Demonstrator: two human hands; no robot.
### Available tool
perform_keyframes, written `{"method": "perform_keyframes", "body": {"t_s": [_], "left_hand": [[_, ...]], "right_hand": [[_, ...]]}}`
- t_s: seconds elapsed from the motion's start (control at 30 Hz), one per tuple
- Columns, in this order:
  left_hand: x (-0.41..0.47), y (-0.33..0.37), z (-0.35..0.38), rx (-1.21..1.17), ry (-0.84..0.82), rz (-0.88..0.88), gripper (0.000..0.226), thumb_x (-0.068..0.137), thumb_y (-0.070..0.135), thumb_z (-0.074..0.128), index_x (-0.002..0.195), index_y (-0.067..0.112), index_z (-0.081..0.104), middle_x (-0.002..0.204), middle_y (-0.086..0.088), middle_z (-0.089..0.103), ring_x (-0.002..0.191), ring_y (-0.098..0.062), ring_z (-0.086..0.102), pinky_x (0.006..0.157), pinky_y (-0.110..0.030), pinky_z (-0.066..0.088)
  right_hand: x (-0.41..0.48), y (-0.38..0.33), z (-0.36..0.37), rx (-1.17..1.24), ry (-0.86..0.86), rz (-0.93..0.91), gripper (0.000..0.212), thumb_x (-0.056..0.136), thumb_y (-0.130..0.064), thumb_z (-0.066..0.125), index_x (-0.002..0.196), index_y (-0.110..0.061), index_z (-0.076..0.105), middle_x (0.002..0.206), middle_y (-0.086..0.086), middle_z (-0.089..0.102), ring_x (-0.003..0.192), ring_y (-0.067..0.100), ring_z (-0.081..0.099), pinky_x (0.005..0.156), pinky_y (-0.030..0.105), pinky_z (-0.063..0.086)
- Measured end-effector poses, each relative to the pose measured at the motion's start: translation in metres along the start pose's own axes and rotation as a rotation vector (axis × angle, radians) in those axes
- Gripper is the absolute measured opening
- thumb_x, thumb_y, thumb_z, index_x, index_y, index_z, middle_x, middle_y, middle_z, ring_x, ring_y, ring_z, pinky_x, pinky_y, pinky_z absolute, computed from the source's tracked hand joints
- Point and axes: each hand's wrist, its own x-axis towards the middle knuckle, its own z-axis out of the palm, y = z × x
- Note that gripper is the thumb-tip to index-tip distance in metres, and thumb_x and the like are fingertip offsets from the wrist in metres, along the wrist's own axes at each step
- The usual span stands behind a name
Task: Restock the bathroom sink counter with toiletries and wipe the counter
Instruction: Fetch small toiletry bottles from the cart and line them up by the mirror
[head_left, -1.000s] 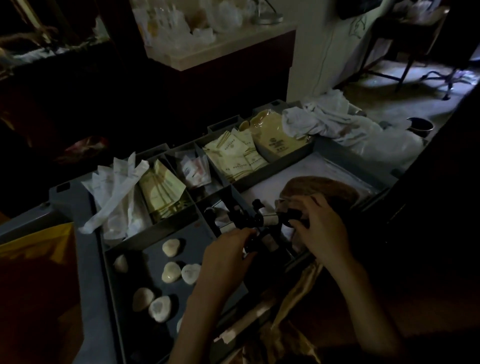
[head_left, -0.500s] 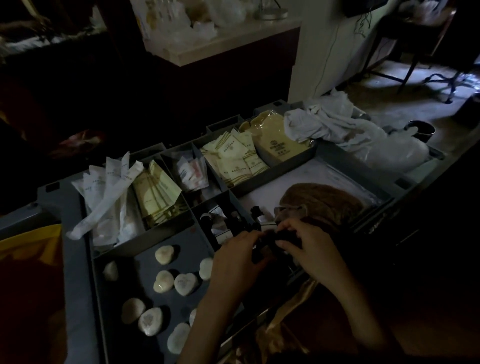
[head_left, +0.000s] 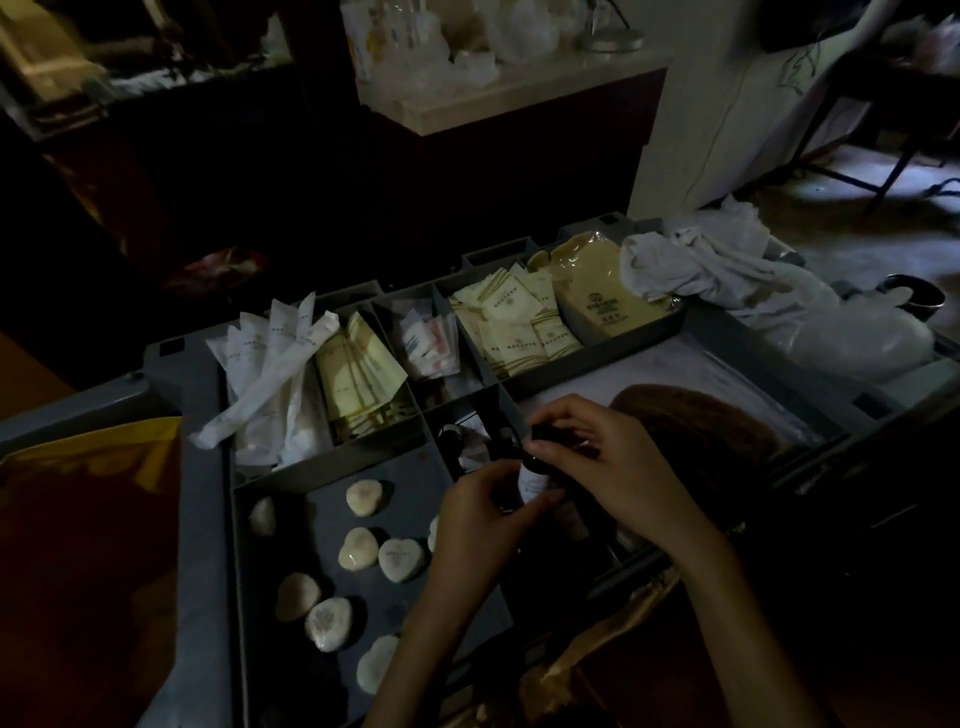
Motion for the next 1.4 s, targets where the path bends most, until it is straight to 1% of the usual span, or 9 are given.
{"method": "perform_keyframes", "body": {"t_s": [0.2,0.4,0.63,0.73,0.8,1.0,1.17,1.27,1.4], "left_hand": [[-0.008,-0.013,-0.016,-0.008,0.115,-0.028,0.032,0.079,0.048,0.069,0.092,0.02,0.069,0.077,0.0,0.07,0.07,-0.015,0.067,0.064,-0.045,0.054],[-0.014,-0.021,-0.033,0.036,0.22,-0.039,0.013,0.083,0.024,0.074,0.094,0.025,0.069,0.081,0.013,0.07,0.076,0.002,0.065,0.062,-0.011,0.047],[-0.014,-0.015,-0.04,0.024,0.265,-0.036,0.013,0.083,0.025,0.072,0.083,0.034,0.062,0.07,0.015,0.066,0.069,0.007,0.062,0.056,-0.007,0.041],[-0.011,-0.018,-0.04,0.016,0.256,-0.031,0.006,0.084,0.031,0.071,0.087,0.029,0.066,0.074,0.009,0.069,0.07,0.001,0.064,0.056,-0.013,0.043],[-0.01,-0.022,-0.039,0.028,0.242,-0.039,0.01,0.084,0.032,0.071,0.088,0.023,0.068,0.075,0.007,0.069,0.07,-0.002,0.064,0.056,-0.018,0.046],[-0.013,-0.028,-0.039,0.046,0.219,-0.079,0.011,0.085,0.026,0.071,0.095,0.024,0.069,0.081,0.01,0.07,0.075,0.001,0.064,0.06,-0.012,0.045],[-0.014,-0.03,-0.041,0.027,0.219,-0.098,0.009,0.085,0.024,0.071,0.093,0.025,0.068,0.079,0.01,0.07,0.075,0.0,0.065,0.062,-0.013,0.047],[-0.014,-0.029,-0.041,-0.009,0.225,-0.098,0.011,0.085,0.023,0.071,0.094,0.027,0.068,0.082,0.01,0.071,0.077,0.0,0.066,0.065,-0.015,0.05],[-0.012,-0.026,-0.04,-0.055,0.228,-0.098,0.016,0.085,0.023,0.071,0.092,0.037,0.065,0.084,0.013,0.072,0.078,0.001,0.068,0.068,-0.018,0.054]], "right_hand": [[0.016,-0.003,0.016,0.069,-0.1,0.016,0.014,0.087,-0.027,0.068,0.101,-0.026,0.069,0.093,-0.012,0.071,0.09,-0.001,0.066,0.078,0.018,0.053],[0.05,0.04,0.002,-0.233,0.125,0.216,0.007,0.093,-0.031,0.059,0.093,-0.028,0.066,0.095,-0.006,0.069,0.084,0.006,0.062,0.067,0.02,0.046],[0.069,0.073,0.007,-0.4,-0.085,0.478,0.032,0.095,-0.026,0.054,0.123,-0.011,0.058,0.127,0.011,0.058,0.114,0.027,0.053,0.085,0.028,0.041],[0.073,0.073,0.01,-0.46,-0.164,0.52,0.028,0.095,-0.032,0.055,0.084,-0.007,0.064,0.086,0.012,0.062,0.082,0.024,0.058,0.069,0.033,0.045],[0.075,0.074,0.01,-0.487,-0.2,0.551,0.044,0.094,-0.035,0.056,0.057,-0.015,0.043,0.06,0.005,0.043,0.056,0.017,0.044,0.05,0.028,0.032],[0.079,0.079,0.009,-0.537,-0.309,0.572,0.045,0.093,-0.036,0.056,0.058,-0.019,0.034,0.06,0.002,0.04,0.057,0.016,0.041,0.055,0.029,0.03],[0.076,0.083,0.004,-0.396,-0.365,0.572,0.041,0.093,-0.022,0.059,0.056,-0.011,0.044,0.064,0.009,0.043,0.064,0.02,0.046,0.057,0.027,0.028],[0.069,0.077,-0.001,-0.17,-0.279,0.541,0.02,0.092,-0.016,0.062,0.086,0.003,0.066,0.085,0.011,0.061,0.083,0.021,0.057,0.074,0.029,0.042],[0.062,0.07,-0.004,-0.004,-0.265,0.532,0.005,0.095,-0.015,0.056,0.094,-0.013,0.061,0.093,0.005,0.062,0.094,0.02,0.057,0.07,0.021,0.044]]}}
